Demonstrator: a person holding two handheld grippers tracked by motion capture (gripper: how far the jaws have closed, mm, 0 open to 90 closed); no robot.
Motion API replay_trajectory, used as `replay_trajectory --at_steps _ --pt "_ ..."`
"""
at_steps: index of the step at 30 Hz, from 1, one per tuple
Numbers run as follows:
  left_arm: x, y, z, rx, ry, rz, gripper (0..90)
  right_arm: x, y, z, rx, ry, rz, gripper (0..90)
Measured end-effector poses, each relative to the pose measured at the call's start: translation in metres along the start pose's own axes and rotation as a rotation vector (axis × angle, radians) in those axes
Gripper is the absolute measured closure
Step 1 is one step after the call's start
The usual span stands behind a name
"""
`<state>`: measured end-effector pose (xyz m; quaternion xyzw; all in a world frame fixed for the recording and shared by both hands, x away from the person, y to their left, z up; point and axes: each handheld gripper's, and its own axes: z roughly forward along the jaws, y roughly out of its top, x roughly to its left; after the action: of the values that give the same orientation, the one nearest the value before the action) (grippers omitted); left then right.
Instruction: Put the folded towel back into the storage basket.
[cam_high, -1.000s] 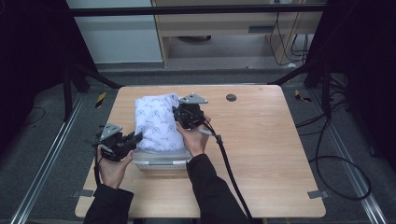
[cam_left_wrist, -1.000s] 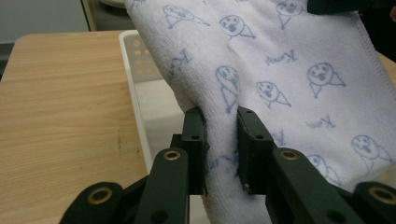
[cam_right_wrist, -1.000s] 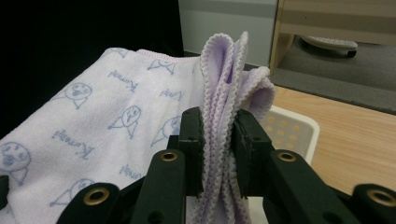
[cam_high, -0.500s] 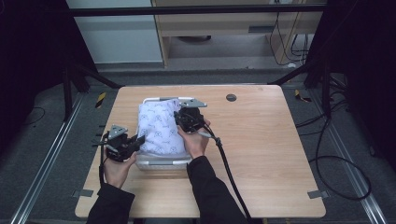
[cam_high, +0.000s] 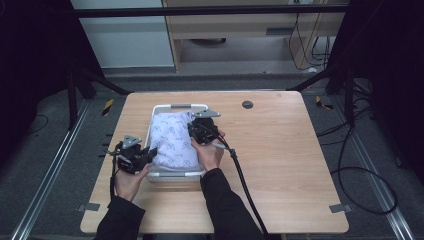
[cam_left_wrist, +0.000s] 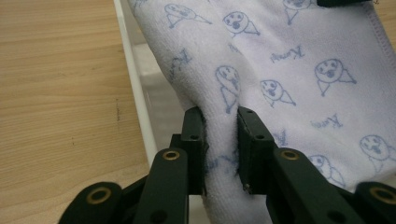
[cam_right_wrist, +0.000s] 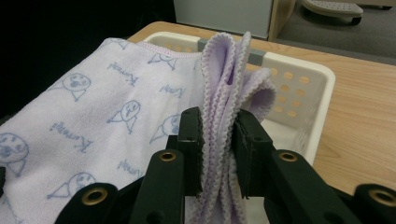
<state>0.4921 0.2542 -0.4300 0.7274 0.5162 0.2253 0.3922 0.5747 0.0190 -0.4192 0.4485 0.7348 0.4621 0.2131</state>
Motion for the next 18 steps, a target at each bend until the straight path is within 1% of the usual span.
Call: replay_trajectory --at_steps 3,8,10,11,15,16,18 --pt "0.000 -0.001 0.002 0.010 0.006 0.000 73.6 0.000 -0.001 0.002 0.009 0.000 0.004 74.2" --pt "0.001 -0.002 0.005 0.021 0.023 0.006 72.6 0.001 -0.004 0.006 0.026 -0.003 -0.005 73.7" --pt "0.001 -0.003 0.005 0.024 0.024 0.006 71.6 0.002 -0.005 0.008 0.034 -0.008 -0.009 73.4" --pt "0.001 -0.003 0.006 0.026 0.030 0.009 70.9 0.002 -0.006 0.009 0.032 -0.009 -0.018 73.3" --pt "0.001 -0.003 0.008 0.039 0.036 0.011 68.2 0.003 -0.008 0.011 0.056 -0.015 -0.015 72.7" --pt "0.001 -0.004 0.009 0.042 0.037 0.013 67.4 0.002 -0.009 0.012 0.055 -0.017 -0.018 72.1" --pt "0.001 -0.003 0.008 0.027 0.042 0.015 64.5 0.001 -0.011 0.013 0.065 -0.023 -0.023 70.0"
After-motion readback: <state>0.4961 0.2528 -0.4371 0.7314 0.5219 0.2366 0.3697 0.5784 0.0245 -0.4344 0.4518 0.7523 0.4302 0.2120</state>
